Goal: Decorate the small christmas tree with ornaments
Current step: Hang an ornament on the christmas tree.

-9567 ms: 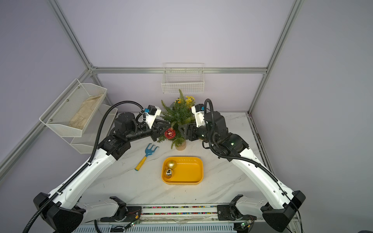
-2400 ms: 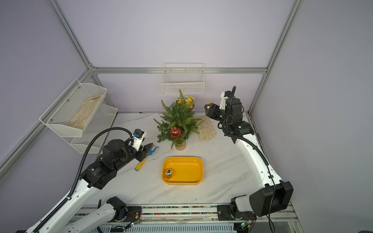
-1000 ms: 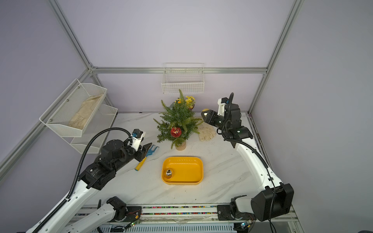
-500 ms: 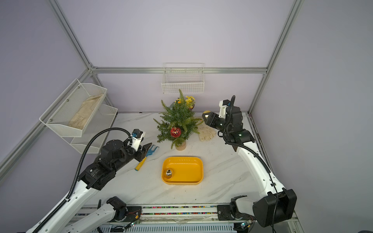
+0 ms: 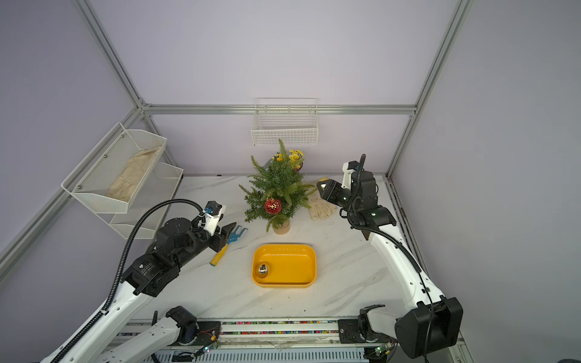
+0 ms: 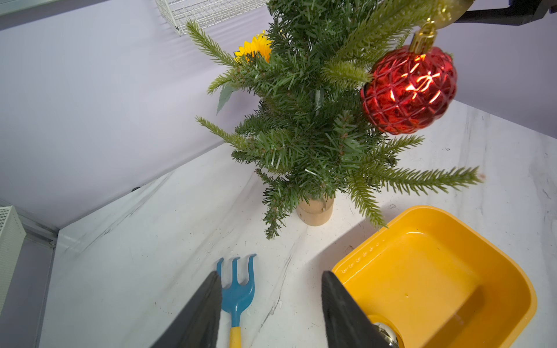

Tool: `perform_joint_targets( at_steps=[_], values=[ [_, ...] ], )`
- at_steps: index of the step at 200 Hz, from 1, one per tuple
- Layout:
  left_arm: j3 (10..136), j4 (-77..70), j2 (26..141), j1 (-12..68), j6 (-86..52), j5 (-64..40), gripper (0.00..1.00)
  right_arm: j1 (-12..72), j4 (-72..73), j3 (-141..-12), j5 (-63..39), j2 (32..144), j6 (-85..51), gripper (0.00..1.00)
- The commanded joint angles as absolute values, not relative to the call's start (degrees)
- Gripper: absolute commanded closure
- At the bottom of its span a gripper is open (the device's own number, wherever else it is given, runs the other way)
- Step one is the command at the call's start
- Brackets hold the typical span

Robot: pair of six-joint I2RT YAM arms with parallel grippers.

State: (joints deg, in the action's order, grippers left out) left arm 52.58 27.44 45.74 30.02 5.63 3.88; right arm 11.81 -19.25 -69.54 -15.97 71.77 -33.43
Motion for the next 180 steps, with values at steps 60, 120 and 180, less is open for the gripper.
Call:
perform_joint_targets(
  at_steps=[60, 120, 180],
  values=[
    [49.9, 25.4, 45.3, 29.8, 6.8, 3.8, 0.47, 10.3, -16.1, -69.1, -14.7, 71.5, -33.8, 0.44],
    [50.1, 25.2, 45.8, 29.7, 6.9, 3.5, 0.47, 9.5, -14.7, -67.3, -16.1, 72.4, -34.0, 0.44],
    [50.1, 25.7, 46.0, 29.7, 6.9, 3.5, 0.47, 9.3, -12.6, -65.6, -17.7, 73.4, -34.8, 0.44]
  ],
)
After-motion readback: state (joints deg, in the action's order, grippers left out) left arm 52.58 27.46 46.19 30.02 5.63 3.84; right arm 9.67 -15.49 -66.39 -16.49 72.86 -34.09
